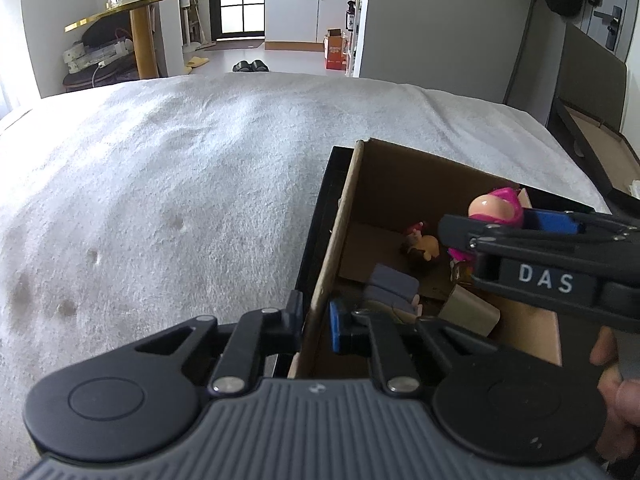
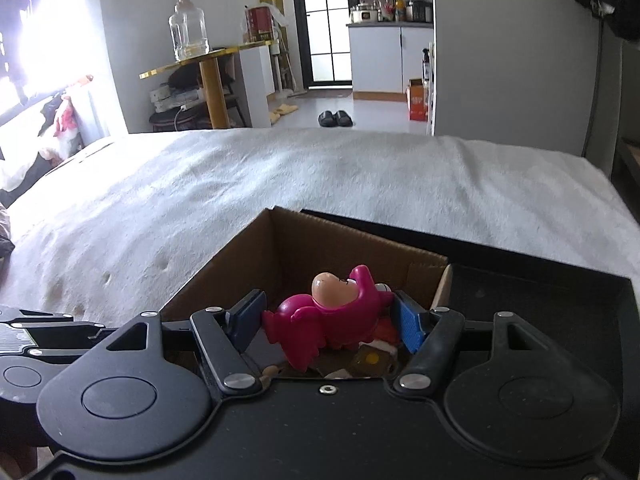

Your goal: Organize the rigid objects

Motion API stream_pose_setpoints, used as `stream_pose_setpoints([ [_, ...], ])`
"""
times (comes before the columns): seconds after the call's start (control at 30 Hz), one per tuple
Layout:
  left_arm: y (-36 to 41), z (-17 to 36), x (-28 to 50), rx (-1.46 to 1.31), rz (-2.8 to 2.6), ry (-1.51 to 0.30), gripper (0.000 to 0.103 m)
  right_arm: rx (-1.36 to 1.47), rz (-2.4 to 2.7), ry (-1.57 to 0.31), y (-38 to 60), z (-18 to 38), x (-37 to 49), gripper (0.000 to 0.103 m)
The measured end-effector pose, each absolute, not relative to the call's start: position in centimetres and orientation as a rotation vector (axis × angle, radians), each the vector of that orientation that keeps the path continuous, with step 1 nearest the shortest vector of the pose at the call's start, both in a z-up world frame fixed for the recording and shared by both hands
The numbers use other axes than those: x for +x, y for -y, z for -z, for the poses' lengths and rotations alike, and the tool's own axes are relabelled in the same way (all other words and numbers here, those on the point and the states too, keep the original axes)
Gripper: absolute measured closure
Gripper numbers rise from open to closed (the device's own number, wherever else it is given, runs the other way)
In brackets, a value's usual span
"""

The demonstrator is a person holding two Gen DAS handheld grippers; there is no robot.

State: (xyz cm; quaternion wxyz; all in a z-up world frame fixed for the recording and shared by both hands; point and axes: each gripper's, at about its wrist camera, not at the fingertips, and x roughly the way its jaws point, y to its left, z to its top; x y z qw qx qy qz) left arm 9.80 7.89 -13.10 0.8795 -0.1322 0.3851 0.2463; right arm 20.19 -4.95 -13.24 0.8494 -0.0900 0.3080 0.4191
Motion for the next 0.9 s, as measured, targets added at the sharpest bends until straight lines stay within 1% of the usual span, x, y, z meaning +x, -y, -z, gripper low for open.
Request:
stream_pose_setpoints([
  [0.17,-7.9,13.2,9.9,-0.277,-0.512,-0.803,0.09,-0.198,-0.887,-0.673,4.0,13.4,20.3,0.036],
  [0.43,-8.0,13.2,9.9,-0.283,-0.518,-0.807,0.09,-0.126,-0.924,-0.741,2.8,13.6,21.1,0.034],
  [0.9,-7.1,12.6,10.8,-0.234,-0.55,-0.853,0.09,-0.082,-0.879,-0.767,7.2,12.2,21.3,0.032],
])
